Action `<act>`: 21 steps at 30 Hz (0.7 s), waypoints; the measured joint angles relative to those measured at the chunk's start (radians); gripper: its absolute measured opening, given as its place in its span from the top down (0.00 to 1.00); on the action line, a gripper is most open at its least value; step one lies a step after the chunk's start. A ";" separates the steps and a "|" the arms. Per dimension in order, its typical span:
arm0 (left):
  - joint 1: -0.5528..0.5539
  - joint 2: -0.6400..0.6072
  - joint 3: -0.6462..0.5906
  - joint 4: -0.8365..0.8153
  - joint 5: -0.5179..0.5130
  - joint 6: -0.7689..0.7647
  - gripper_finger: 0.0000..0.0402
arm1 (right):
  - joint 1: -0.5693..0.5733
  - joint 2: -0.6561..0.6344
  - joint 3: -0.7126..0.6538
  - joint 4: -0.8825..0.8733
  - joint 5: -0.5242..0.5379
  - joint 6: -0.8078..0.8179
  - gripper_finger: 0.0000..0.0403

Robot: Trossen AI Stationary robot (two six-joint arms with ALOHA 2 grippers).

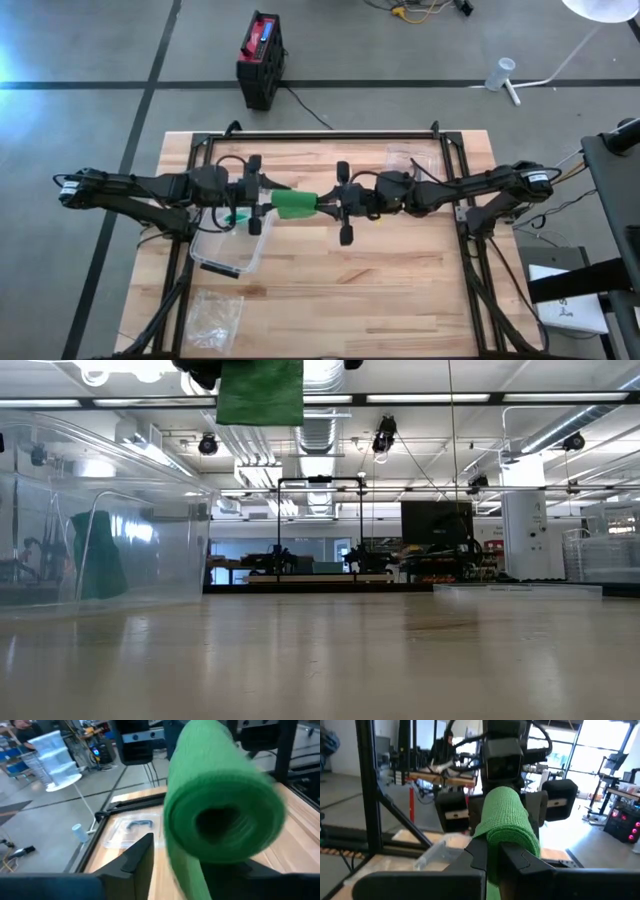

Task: Roll bandage
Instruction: Roll the dark green bandage

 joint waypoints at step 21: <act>-0.003 0.014 -0.212 0.322 0.009 -0.104 0.99 | 0.000 -0.024 0.000 0.253 -0.018 -0.010 0.98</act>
